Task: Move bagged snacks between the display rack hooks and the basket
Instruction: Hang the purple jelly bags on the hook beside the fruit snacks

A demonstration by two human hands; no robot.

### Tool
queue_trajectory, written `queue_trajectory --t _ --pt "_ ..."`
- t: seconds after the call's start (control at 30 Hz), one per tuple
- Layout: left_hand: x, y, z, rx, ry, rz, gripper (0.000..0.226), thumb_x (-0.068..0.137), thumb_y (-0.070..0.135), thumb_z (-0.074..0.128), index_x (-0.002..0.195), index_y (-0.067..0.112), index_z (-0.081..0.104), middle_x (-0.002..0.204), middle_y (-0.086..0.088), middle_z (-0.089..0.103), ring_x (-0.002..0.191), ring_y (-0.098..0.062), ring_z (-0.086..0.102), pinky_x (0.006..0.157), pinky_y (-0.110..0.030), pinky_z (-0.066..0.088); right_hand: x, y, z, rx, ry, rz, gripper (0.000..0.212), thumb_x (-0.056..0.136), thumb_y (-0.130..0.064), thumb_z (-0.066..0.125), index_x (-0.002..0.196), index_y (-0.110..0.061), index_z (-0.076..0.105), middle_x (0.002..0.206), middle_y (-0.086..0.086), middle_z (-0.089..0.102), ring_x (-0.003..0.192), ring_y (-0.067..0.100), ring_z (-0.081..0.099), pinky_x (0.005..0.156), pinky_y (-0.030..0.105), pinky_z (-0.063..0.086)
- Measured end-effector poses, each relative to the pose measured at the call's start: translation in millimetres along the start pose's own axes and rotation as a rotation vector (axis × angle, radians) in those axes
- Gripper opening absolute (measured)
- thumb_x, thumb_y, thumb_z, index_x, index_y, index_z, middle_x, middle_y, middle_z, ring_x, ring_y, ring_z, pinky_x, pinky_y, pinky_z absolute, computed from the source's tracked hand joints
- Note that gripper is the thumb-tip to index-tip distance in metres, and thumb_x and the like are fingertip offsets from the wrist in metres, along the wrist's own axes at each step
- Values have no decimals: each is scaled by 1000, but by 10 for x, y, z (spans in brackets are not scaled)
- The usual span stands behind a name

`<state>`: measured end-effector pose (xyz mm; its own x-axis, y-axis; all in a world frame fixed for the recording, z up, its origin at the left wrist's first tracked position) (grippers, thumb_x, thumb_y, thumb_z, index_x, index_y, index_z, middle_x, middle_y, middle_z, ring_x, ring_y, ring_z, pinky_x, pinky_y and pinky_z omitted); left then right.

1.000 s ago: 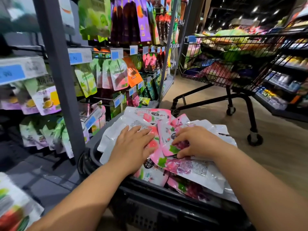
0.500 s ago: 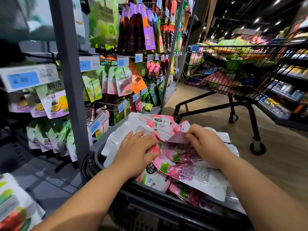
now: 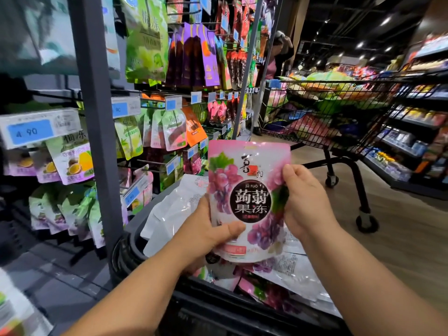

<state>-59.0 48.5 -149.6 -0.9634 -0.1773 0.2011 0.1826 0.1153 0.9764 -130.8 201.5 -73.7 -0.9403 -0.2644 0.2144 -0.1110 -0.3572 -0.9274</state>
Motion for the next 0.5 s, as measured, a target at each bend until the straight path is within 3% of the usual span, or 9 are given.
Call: queue_trajectory --t 0.13,0.2,0.27,0.33,0.4,0.5 --pt "-56 -86 108 -383 -111 -96 67 58 15 83 120 8 59 107 -14 74 95 -25 72 75 -30 57 23 84 5 -60 -33 74 24 105 -16 42 83 -9 50 77 10 57 70 20 55 73 37 50" --pt "-60 -106 101 -381 -52 -106 52 64 4 81 113 7 64 102 -16 74 89 -27 72 73 -32 59 70 92 -103 -317 -105 63 20 104 -22 46 88 -12 53 88 7 61 80 23 57 75 36 49" --pt "-51 -117 48 -376 27 -106 46 64 2 82 107 10 66 98 -16 75 86 -27 73 72 -33 60 107 63 -279 -715 -189 -19 11 99 -32 56 98 -21 58 98 -6 66 89 13 65 77 29 53" --pt "-44 -111 -26 -387 87 -92 44 63 7 74 107 8 66 96 -15 75 81 -25 73 68 -31 60 128 66 -511 -1156 -296 -75 22 91 -43 64 109 -31 58 111 -15 64 104 6 62 87 29 52" --pt "-34 -85 -111 -387 120 -72 41 64 9 71 105 8 67 92 -14 76 78 -24 73 65 -30 59 146 129 -737 -1547 -451 -23 38 82 -56 68 114 -38 58 121 -16 55 120 4 48 100 32 43" --pt "-6 -59 -237 -355 158 -57 35 66 9 73 101 11 68 87 -10 77 75 -20 73 65 -29 60 143 134 -916 -1715 -556 105 64 63 -73 72 119 -46 57 131 -17 46 127 7 40 107 36 38"
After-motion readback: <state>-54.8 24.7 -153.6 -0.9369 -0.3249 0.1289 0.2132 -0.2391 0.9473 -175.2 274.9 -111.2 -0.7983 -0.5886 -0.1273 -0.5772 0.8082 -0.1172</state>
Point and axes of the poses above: each hand's wrist, its own x-axis towards the middle knuckle, its own z-axis out of the palm, y = z × x, the point moved 3 cm from there along x, towards the middle knuckle
